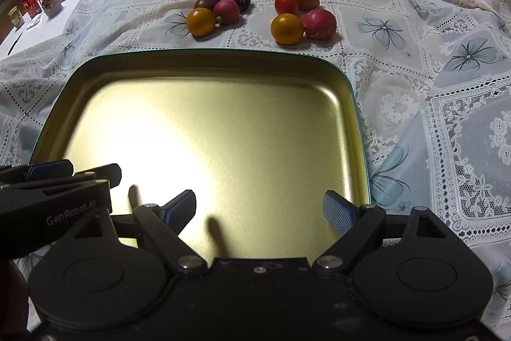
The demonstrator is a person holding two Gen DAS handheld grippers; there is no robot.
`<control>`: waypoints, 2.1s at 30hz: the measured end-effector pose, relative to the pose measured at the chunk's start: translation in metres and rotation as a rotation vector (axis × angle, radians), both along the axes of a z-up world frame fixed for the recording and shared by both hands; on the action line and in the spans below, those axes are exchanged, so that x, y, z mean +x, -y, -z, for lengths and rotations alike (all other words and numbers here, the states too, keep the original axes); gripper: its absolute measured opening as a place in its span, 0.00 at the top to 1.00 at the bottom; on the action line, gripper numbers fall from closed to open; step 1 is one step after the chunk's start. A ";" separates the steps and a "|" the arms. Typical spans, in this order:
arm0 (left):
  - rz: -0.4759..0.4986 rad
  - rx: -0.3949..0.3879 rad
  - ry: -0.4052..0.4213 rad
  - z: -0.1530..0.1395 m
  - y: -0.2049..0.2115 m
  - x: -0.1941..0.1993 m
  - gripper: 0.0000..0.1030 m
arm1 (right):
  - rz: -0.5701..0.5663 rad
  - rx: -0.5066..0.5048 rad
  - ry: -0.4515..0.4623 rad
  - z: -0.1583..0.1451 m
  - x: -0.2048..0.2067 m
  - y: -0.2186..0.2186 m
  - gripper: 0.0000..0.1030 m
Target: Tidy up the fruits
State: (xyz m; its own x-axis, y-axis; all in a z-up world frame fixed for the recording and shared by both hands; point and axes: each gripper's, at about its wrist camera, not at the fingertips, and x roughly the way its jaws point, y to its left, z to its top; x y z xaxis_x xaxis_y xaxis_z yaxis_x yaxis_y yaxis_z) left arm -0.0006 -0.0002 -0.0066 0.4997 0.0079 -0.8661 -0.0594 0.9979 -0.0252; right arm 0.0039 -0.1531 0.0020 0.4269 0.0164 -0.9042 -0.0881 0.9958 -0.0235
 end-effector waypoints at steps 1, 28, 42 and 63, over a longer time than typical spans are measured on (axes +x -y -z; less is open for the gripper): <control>0.000 0.000 0.000 0.000 0.000 0.000 0.42 | 0.000 0.000 -0.001 0.000 0.000 0.000 0.12; 0.132 0.016 0.098 -0.047 0.011 0.069 0.43 | 0.041 -0.024 0.122 -0.036 0.080 0.036 0.14; 0.120 0.014 0.027 -0.036 0.019 0.144 0.43 | 0.194 0.200 -0.080 -0.023 0.159 0.076 0.15; 0.066 -0.027 -0.036 -0.016 -0.008 0.164 0.47 | 0.235 0.252 -0.156 0.018 0.205 0.036 0.71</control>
